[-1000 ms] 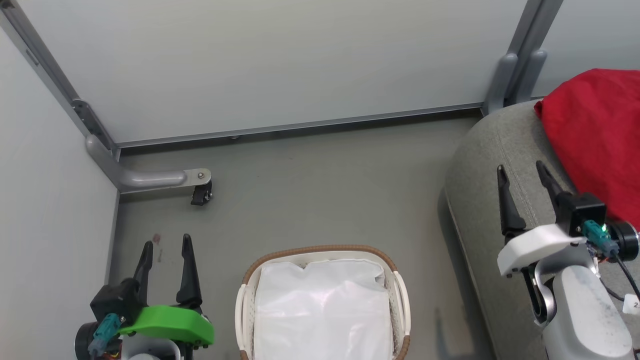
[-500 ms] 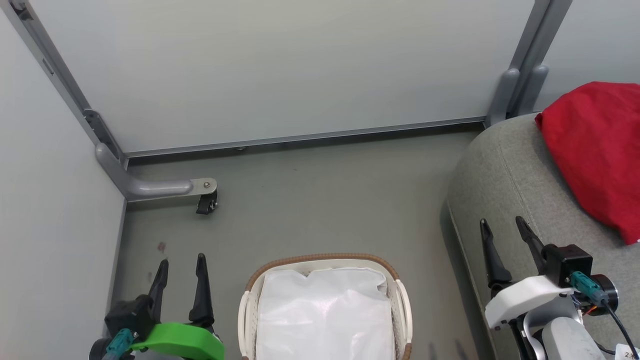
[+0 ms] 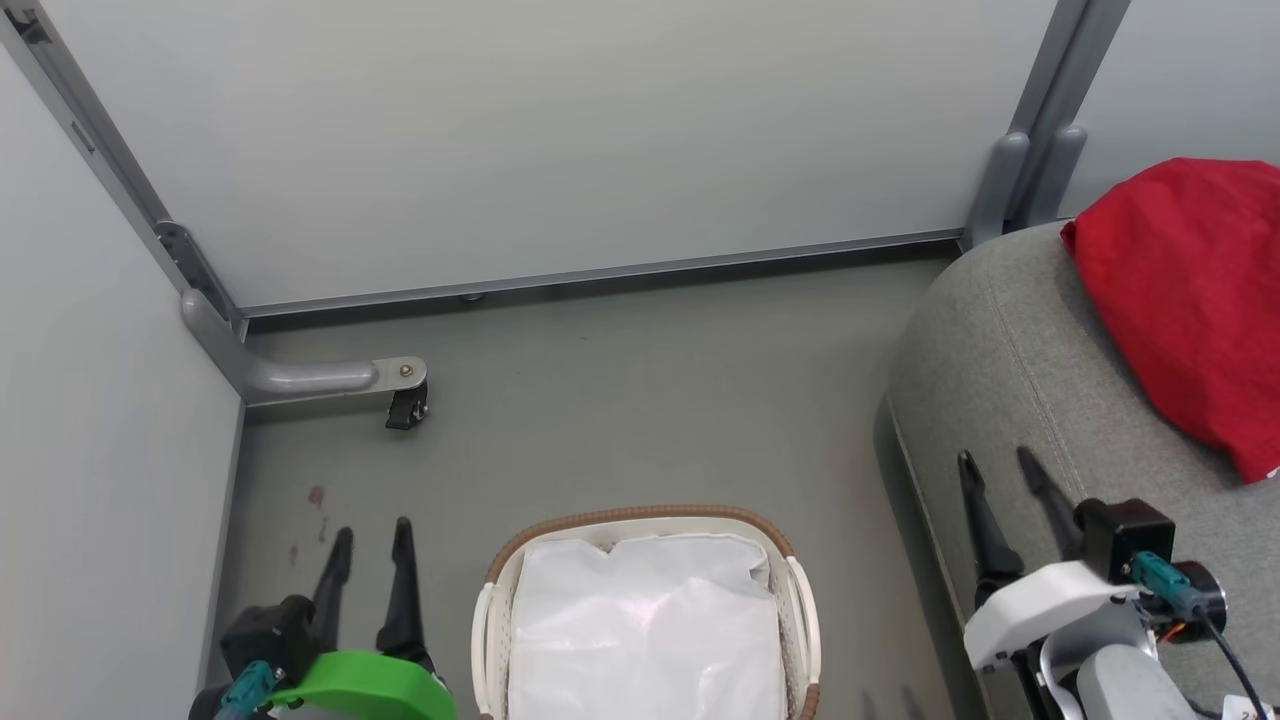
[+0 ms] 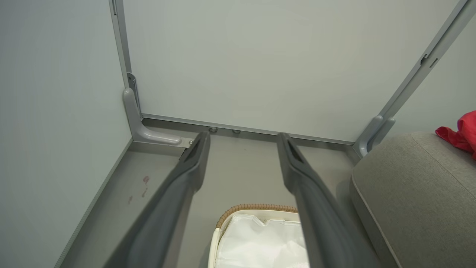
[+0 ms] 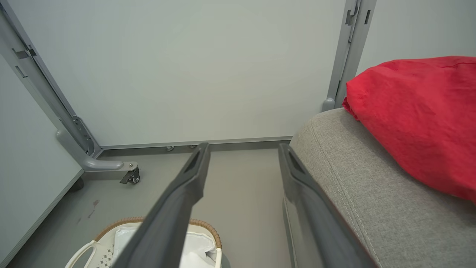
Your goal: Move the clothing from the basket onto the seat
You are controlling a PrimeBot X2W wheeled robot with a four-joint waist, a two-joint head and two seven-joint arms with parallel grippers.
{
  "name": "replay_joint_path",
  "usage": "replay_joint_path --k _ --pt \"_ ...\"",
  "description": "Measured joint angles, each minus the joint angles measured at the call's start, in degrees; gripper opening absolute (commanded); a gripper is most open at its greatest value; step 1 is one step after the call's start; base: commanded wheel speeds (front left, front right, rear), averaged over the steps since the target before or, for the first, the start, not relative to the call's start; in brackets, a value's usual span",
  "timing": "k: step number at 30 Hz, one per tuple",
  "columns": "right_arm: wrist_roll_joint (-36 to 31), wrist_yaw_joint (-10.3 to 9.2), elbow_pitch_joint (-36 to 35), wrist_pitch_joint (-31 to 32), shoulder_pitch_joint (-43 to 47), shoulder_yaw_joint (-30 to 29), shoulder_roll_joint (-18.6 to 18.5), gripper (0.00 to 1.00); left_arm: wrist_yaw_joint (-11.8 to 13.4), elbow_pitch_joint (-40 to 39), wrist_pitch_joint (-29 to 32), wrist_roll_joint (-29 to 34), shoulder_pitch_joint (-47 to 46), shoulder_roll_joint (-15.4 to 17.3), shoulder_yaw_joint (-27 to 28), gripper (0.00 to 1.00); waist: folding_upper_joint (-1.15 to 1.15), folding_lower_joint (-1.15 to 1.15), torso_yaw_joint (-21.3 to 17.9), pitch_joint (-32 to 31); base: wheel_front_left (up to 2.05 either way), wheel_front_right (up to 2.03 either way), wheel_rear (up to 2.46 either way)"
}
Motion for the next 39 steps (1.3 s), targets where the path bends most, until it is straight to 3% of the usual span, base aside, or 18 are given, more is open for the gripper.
replay_joint_path --k 4,39 --pt "0.5 0.01 1.9 0.5 1.1 -0.1 0.4 0.00 0.0 1.7 0.4 -0.8 0.1 -0.1 -0.1 0.00 0.00 0.00 0.0 0.0 0.00 0.00 0.00" --pt "34.6 0.00 -1.8 9.0 1.4 -2.3 0.4 0.00 -1.3 -0.8 9.0 -29.8 -0.4 -0.1 5.5 0.00 0.00 0.00 -0.2 -0.4 0.00 0.00 0.00"
